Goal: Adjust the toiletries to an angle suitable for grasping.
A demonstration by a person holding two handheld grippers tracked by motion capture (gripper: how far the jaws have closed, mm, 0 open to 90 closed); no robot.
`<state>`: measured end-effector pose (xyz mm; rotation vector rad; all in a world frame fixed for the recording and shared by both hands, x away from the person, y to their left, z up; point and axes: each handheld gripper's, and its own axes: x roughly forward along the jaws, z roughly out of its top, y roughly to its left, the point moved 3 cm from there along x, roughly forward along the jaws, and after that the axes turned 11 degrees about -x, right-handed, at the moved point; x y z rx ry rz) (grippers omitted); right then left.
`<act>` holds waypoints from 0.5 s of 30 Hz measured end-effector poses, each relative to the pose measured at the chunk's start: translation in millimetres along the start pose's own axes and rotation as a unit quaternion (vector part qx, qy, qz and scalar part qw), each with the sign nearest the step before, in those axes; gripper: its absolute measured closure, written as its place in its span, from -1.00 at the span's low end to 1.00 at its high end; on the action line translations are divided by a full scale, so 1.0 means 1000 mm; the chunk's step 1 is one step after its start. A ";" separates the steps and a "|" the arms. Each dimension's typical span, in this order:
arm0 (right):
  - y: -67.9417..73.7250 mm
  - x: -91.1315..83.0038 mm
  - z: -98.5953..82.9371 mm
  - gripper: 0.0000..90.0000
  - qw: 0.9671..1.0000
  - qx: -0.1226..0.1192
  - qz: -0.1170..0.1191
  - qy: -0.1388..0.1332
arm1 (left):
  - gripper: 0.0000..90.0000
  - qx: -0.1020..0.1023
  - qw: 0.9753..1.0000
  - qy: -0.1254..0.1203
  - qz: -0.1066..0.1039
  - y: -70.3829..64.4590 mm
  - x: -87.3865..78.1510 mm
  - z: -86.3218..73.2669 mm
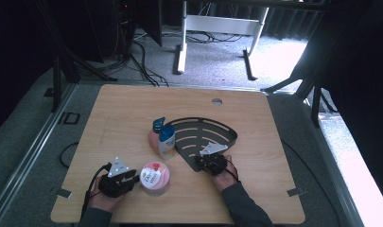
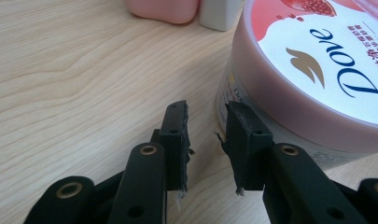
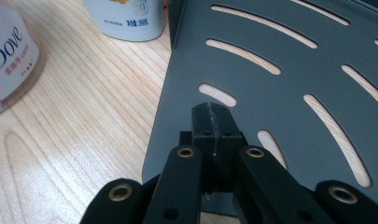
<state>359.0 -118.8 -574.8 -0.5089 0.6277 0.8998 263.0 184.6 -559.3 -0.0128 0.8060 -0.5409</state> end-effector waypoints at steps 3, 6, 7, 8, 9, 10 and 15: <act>0.000 0.000 0.000 1.00 1.000 0.001 0.000 0.000 | 0.53 0.005 1.000 0.003 -0.008 -0.006 0.003 0.002; 0.000 0.000 0.000 1.00 1.000 0.000 0.000 0.000 | 0.50 0.005 1.000 0.006 -0.015 -0.013 0.007 0.004; 0.000 0.000 0.000 1.00 1.000 0.000 0.000 0.000 | 0.49 0.007 1.000 0.006 -0.016 -0.016 0.009 0.005; 0.000 0.000 0.000 1.00 1.000 0.001 0.001 0.000 | 0.46 0.008 1.000 0.007 -0.016 -0.019 0.011 0.005; 0.000 0.000 0.000 1.00 1.000 0.001 0.002 0.000 | 0.43 0.011 1.000 0.010 -0.018 -0.022 0.013 0.006; 0.000 0.000 0.000 1.00 1.000 0.001 0.002 0.000 | 0.42 0.013 1.000 0.015 -0.021 -0.025 0.016 0.006; -0.001 0.000 0.000 1.00 1.000 0.000 0.003 0.000 | 0.27 0.029 0.998 0.028 -0.039 -0.038 0.024 0.008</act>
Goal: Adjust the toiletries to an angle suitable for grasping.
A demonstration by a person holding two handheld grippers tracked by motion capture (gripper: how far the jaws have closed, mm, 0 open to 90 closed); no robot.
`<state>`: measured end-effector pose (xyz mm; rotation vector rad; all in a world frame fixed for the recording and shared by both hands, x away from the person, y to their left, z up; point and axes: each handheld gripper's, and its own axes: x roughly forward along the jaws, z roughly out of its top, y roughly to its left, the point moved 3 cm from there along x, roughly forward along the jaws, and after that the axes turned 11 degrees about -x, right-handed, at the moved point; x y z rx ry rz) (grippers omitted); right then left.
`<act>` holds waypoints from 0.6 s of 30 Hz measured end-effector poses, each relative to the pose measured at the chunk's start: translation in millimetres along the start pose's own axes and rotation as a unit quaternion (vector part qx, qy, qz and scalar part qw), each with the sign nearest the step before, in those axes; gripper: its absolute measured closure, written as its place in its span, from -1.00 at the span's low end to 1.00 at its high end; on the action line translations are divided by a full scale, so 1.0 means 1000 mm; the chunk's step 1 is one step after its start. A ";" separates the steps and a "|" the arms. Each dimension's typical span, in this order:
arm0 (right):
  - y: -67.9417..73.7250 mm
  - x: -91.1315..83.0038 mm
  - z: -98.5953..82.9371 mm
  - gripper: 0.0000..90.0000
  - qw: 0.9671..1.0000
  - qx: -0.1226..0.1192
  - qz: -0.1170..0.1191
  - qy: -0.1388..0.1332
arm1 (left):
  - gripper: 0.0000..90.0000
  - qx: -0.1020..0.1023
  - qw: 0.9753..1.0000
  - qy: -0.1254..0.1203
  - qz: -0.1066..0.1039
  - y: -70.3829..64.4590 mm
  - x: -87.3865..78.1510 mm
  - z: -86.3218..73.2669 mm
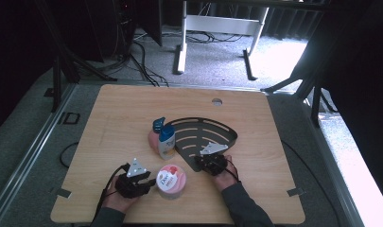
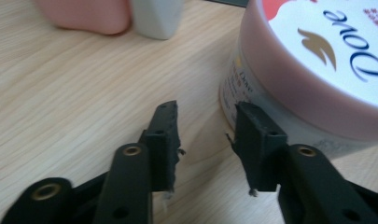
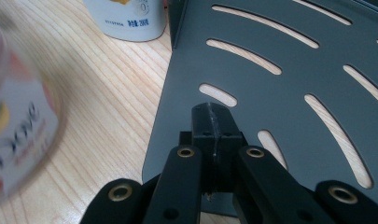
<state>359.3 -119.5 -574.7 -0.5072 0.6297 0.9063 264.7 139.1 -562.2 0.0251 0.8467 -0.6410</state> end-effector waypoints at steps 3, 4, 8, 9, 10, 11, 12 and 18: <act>0.000 0.000 0.000 1.00 1.000 -0.001 0.001 0.000 | 0.17 0.009 1.000 0.001 -0.015 0.001 -0.005 -0.004; 0.000 0.000 0.000 1.00 1.000 -0.001 0.002 -0.001 | 0.11 0.013 1.000 0.007 -0.020 0.001 -0.007 -0.006; 0.000 0.000 0.001 1.00 1.000 -0.002 0.003 0.004 | -0.04 0.047 0.999 0.017 -0.020 -0.006 -0.014 -0.018; 0.000 0.000 0.001 1.00 1.000 -0.002 0.003 0.004 | -0.05 0.055 0.998 0.015 -0.024 -0.009 -0.015 -0.020; 0.000 0.000 0.001 1.00 1.000 -0.002 0.004 0.004 | -0.08 0.063 0.998 0.013 -0.028 -0.012 -0.016 -0.021; -0.001 0.000 0.001 1.00 1.000 -0.001 0.004 0.004 | -0.09 0.070 0.997 0.010 -0.031 -0.015 -0.016 -0.021; -0.001 0.000 0.001 1.00 1.000 -0.002 0.004 0.004 | -0.10 0.076 0.997 0.008 -0.033 -0.017 -0.016 -0.020; -0.001 0.000 0.001 1.00 1.000 0.001 0.007 0.005 | -0.19 0.103 0.993 0.012 -0.059 -0.027 -0.005 -0.011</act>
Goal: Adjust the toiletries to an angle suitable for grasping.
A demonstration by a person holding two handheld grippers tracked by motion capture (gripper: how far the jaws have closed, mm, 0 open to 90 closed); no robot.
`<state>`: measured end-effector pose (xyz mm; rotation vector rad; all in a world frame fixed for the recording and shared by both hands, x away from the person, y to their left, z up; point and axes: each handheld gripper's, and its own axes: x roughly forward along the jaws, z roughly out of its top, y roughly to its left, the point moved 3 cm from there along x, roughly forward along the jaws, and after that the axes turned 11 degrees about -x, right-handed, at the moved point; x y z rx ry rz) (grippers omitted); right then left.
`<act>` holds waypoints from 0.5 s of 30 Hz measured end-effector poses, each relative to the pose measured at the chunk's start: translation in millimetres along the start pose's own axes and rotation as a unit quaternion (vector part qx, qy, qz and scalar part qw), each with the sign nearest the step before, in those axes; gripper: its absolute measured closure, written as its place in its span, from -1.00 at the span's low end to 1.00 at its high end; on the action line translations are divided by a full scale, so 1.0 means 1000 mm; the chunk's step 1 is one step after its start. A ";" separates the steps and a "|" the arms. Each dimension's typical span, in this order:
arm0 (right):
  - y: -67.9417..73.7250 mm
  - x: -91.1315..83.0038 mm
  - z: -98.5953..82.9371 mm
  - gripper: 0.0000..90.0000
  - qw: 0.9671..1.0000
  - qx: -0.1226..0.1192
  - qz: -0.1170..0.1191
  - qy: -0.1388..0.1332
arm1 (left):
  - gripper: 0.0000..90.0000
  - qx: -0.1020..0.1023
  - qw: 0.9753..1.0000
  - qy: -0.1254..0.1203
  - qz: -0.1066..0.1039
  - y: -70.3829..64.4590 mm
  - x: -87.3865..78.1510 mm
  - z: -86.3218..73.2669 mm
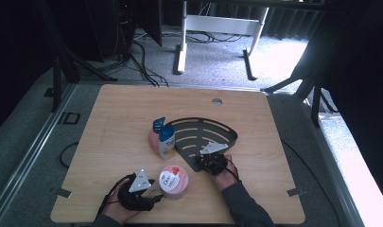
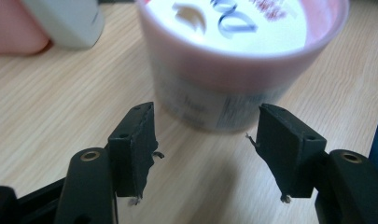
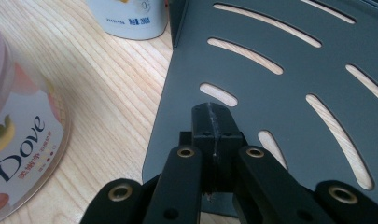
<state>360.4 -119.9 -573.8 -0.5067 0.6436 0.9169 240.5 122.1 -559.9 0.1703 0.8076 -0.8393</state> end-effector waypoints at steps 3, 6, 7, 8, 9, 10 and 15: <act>0.000 0.000 0.000 1.00 1.000 0.001 0.002 -0.001 | -0.22 0.021 1.000 0.003 0.004 -0.007 0.008 0.007; -0.001 0.000 -0.001 1.00 1.000 0.004 0.005 -0.003 | -0.22 0.030 1.000 -0.006 -0.002 -0.009 0.014 0.015; -0.001 0.000 -0.001 1.00 1.000 0.005 0.006 -0.003 | -0.22 0.032 0.999 -0.009 -0.006 -0.009 0.015 0.018; -0.001 0.000 -0.001 1.00 1.000 0.005 0.006 -0.003 | -0.22 0.035 0.999 -0.011 -0.009 -0.009 0.017 0.021; -0.001 0.000 -0.001 1.00 1.000 0.004 0.006 -0.002 | -0.22 0.039 0.999 -0.014 -0.012 -0.009 0.019 0.023; -0.001 0.000 -0.001 1.00 1.000 0.004 0.006 -0.002 | -0.22 0.041 0.999 -0.016 -0.017 -0.008 0.021 0.025; -0.002 0.000 -0.001 1.00 1.000 0.005 0.010 -0.005 | -0.21 0.042 0.998 -0.023 -0.038 -0.006 0.026 0.032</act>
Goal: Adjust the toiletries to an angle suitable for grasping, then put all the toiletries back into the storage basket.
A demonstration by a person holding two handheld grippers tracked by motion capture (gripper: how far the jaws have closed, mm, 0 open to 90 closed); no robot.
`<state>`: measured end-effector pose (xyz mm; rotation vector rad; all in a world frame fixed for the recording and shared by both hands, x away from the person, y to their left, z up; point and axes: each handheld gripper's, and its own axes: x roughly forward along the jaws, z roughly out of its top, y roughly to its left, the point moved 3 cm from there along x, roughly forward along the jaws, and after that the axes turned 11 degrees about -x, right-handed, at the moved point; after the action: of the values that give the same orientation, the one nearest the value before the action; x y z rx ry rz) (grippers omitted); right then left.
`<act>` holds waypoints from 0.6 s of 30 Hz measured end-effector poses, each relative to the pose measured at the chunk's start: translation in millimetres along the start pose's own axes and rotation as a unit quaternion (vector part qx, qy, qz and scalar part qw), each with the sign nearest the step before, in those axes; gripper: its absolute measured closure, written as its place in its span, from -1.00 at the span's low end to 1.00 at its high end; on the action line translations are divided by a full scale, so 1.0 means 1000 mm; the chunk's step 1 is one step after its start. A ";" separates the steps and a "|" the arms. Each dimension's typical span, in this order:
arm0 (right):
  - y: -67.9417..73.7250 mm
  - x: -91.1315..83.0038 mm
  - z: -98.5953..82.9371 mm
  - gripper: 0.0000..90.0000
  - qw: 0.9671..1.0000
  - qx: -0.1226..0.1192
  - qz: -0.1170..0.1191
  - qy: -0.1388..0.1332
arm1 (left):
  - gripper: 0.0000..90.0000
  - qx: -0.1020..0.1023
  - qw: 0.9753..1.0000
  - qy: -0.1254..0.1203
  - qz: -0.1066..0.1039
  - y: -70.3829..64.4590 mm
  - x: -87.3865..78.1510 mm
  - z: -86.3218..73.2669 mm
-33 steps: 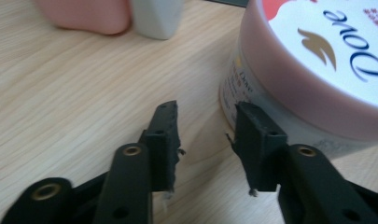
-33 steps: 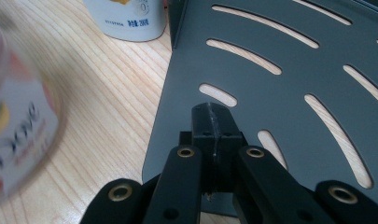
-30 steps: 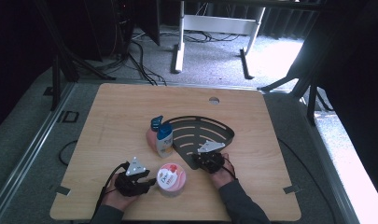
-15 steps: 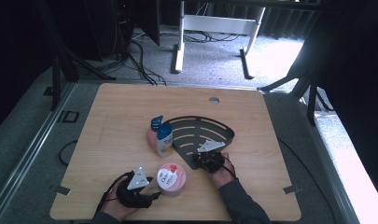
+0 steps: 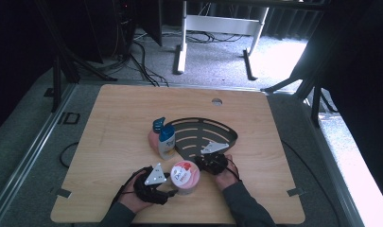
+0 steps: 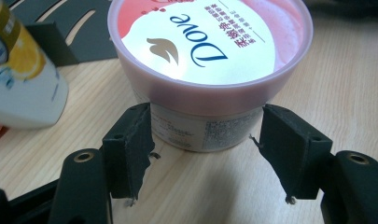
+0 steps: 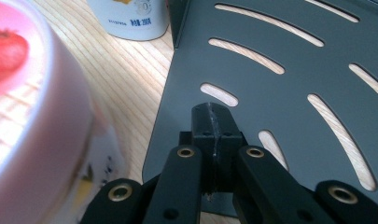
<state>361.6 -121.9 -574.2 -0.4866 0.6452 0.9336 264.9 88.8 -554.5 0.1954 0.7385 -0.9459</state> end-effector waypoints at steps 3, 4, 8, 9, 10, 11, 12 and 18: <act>0.000 0.000 0.000 1.00 1.000 -0.001 0.002 -0.001 | -0.19 0.002 1.000 -0.004 -0.007 0.002 0.002 0.002; 0.000 0.000 -0.001 1.00 1.000 -0.001 0.002 -0.001 | -0.18 0.002 1.000 -0.004 -0.008 0.002 0.002 0.002; -0.001 0.000 0.000 1.00 1.000 0.002 0.009 0.000 | -0.18 -0.001 1.000 -0.005 -0.012 0.003 0.003 0.002; -0.002 0.000 0.000 1.00 1.000 0.001 0.010 0.001 | -0.18 0.000 1.000 -0.005 -0.012 0.003 0.003 0.002; -0.002 0.000 0.000 1.00 1.000 0.000 0.013 0.001 | -0.19 0.000 1.000 -0.005 -0.012 0.003 0.003 0.002; -0.003 -0.001 0.000 1.00 1.000 0.000 0.017 0.001 | -0.19 0.001 1.000 -0.005 -0.013 0.003 0.003 0.002; -0.003 -0.002 -0.001 1.00 1.000 -0.004 0.022 0.000 | -0.19 0.001 1.000 -0.005 -0.013 0.003 0.003 0.002; -0.001 -0.014 -0.008 0.79 0.999 -0.029 0.038 -0.004 | -0.20 0.001 1.000 -0.007 -0.015 0.004 0.003 0.002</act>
<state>354.4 -135.6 -570.2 -0.5123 0.6338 1.0274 270.5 88.1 -555.3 0.1804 0.7294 -0.9764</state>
